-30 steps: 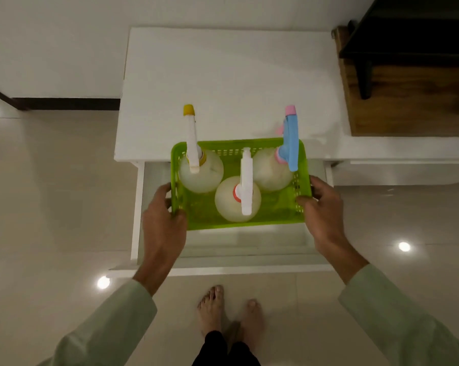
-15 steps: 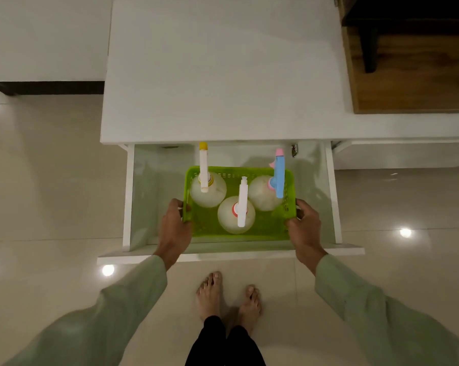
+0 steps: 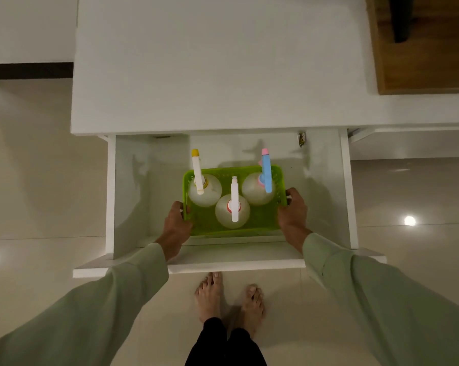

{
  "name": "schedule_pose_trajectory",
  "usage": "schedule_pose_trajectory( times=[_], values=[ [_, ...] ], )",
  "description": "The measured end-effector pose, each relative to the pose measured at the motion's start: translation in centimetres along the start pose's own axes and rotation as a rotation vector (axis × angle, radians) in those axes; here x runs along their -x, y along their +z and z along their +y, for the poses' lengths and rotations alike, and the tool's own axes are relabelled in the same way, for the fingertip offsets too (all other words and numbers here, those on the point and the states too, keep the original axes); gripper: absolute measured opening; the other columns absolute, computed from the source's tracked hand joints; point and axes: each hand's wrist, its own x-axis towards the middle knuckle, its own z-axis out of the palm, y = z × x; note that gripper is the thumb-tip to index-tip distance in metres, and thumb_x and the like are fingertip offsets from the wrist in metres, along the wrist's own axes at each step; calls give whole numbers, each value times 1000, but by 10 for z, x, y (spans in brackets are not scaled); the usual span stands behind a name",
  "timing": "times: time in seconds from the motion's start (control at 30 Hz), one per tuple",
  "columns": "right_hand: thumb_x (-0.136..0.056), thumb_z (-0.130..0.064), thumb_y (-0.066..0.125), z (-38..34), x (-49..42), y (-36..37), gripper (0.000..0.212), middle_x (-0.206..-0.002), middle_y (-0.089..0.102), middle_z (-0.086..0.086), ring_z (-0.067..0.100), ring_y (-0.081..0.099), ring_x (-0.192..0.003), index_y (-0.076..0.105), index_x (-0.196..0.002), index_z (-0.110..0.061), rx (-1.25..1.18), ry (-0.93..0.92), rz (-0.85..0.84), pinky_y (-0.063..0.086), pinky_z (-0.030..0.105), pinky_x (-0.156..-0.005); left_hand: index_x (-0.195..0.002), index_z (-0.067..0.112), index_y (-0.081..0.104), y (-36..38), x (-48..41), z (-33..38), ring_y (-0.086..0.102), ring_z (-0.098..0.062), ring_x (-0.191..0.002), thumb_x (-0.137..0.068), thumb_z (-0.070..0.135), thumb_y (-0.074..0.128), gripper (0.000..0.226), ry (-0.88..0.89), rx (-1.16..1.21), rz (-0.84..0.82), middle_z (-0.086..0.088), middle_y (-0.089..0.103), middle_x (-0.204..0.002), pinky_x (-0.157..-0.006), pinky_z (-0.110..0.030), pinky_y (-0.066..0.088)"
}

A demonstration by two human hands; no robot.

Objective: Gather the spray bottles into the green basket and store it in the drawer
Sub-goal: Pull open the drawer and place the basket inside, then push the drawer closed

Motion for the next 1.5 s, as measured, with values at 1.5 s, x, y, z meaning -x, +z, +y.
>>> schedule_pose_trajectory(
  times=[1.5],
  values=[
    [-63, 9, 58, 14, 141, -81, 69, -109, 68, -1, 25, 63, -95, 64, -127, -16, 937, -955, -268, 50, 39, -82, -111, 19, 74, -31, 159, 14, 74, -19, -88, -57, 3, 86, 58, 886, -921, -43, 1, 77, -102, -77, -32, 60]
  ],
)
